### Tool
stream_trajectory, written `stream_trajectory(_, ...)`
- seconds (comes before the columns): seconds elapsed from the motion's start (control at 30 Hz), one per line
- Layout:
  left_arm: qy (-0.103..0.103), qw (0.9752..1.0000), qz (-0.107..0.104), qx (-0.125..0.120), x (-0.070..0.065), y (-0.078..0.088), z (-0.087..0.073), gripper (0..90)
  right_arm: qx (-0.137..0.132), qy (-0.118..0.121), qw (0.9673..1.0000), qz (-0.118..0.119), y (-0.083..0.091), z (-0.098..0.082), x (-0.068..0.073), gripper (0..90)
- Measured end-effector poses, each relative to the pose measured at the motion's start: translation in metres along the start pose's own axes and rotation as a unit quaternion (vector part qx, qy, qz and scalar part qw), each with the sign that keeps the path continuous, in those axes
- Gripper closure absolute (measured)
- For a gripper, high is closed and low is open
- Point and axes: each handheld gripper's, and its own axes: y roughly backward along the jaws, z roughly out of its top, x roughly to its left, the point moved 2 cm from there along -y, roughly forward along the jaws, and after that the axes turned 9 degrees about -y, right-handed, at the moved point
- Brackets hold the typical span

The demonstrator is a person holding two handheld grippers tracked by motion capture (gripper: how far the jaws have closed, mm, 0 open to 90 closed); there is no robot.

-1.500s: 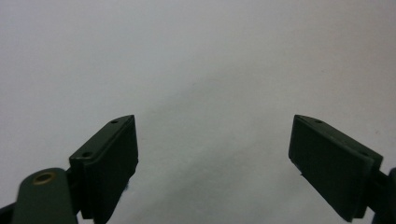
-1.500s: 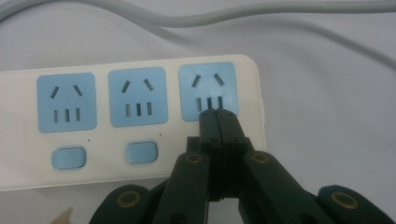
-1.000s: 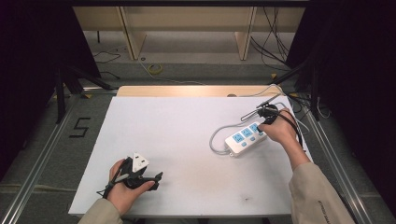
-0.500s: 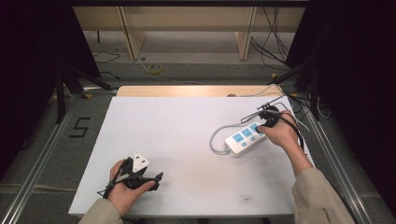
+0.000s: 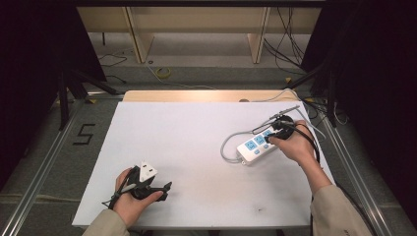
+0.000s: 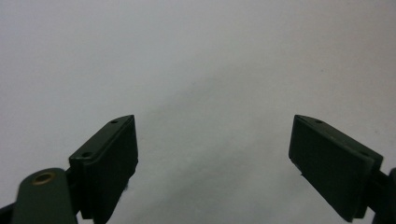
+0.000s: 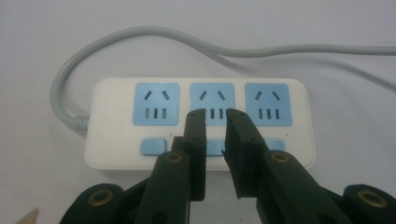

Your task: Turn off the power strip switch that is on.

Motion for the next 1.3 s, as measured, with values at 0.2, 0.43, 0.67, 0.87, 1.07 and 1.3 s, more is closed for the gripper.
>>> stream_trajectory(0.2,-0.003,1.0,-0.002,0.002,0.0,0.0,0.0,15.4,-0.018,0.01,0.9997,0.012,0.006,-0.005,0.009,77.3)
stream_trajectory(0.43,-0.003,1.0,-0.002,0.001,0.0,0.001,0.0,15.4,-0.035,0.025,0.9989,0.016,0.013,-0.008,0.018,75.4)
stream_trajectory(0.67,-0.003,1.0,-0.002,0.001,0.0,0.001,0.0,15.4,-0.047,0.038,0.9978,0.026,0.018,-0.015,0.031,73.2)
stream_trajectory(0.87,-0.002,1.0,-0.004,0.001,-0.001,0.0,0.0,15.4,-0.052,0.041,0.9974,0.03,0.019,-0.021,0.036,71.7)
stream_trajectory(1.07,-0.001,1.0,-0.004,0.001,-0.001,0.0,-0.001,15.4,-0.066,0.048,0.9959,0.039,0.022,-0.028,0.042,70.4)
stream_trajectory(1.3,-0.002,1.0,-0.004,0.001,-0.001,0.001,-0.001,15.4,-0.077,0.056,0.9941,0.051,0.023,-0.039,0.05,69.0)
